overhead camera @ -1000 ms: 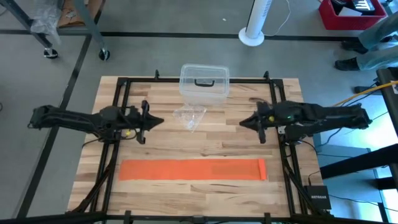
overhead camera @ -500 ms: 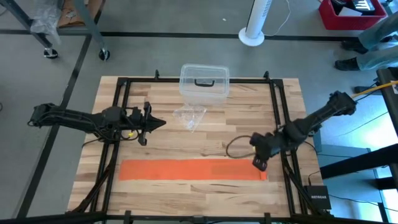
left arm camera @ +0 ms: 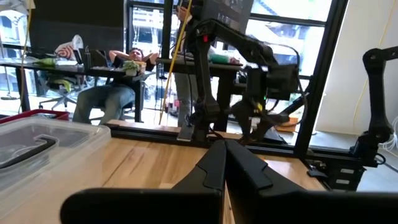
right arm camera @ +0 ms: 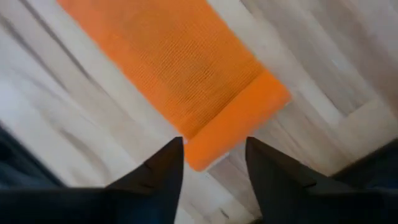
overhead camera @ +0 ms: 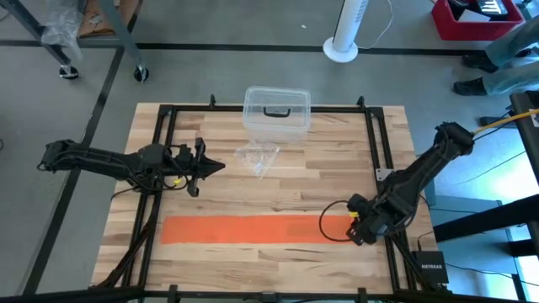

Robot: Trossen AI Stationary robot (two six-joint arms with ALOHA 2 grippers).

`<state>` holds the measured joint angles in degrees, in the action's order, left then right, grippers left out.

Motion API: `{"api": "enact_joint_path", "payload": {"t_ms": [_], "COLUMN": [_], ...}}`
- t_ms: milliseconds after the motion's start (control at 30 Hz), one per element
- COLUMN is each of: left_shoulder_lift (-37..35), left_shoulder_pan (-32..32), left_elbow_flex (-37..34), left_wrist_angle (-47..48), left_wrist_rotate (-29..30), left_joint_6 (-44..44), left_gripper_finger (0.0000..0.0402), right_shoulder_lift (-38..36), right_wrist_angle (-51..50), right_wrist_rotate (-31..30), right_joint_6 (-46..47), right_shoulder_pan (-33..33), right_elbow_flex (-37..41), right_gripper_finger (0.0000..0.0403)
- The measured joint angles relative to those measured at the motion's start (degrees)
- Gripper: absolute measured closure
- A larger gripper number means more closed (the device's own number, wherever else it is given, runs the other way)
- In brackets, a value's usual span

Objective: Roll bandage
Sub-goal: Roll the orange bandage

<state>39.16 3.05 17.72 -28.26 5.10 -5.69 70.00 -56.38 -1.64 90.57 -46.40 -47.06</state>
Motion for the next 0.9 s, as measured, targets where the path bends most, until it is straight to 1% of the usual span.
{"api": "enact_joint_path", "payload": {"t_ms": [67, 133, 300, 400, 533, 667, 900], "left_shoulder_lift": [0.00, 0.00, 0.00, 0.00, 0.00, 0.00, 0.00], "left_shoulder_pan": [0.00, 0.00, 0.00, -0.02, -0.04, -0.04, -0.04], "left_elbow_flex": [0.00, -0.02, -0.02, -0.04, -0.04, -0.04, -0.04], "left_wrist_angle": [0.13, 0.22, 0.43, 1.05, 0.99, 0.95, 0.63], "left_wrist_rotate": [-0.01, -0.02, 0.00, 0.00, 0.02, 0.05, 0.04], "left_joint_6": [-0.17, -0.17, -0.93, -1.68, -0.45, -0.28, -1.44], "left_gripper_finger": [0.0402, 0.0402, 0.0402, 0.0402, 0.0402, 0.0402, 0.0402], "right_shoulder_lift": [0.86, 1.68, 3.05, 3.36, 3.36, 4.31, 9.33], "right_wrist_angle": [3.19, 4.32, 5.19, 9.28, 11.89, 11.32, 10.83], "right_wrist_rotate": [-0.12, -0.19, -1.38, -1.38, -2.70, -3.05, -2.49], "right_joint_6": [2.29, 4.90, 9.72, 10.11, 9.93, 9.96, 9.81], "right_shoulder_pan": [-1.04, -2.38, -4.80, -5.37, -5.50, -5.39, -5.39], "right_elbow_flex": [2.14, 4.02, 7.73, 8.92, 9.04, 9.04, 9.04], "right_gripper_finger": [0.0201, 0.0193, 0.0190, 0.0193, 0.0193, 0.0193, 0.0193]}}
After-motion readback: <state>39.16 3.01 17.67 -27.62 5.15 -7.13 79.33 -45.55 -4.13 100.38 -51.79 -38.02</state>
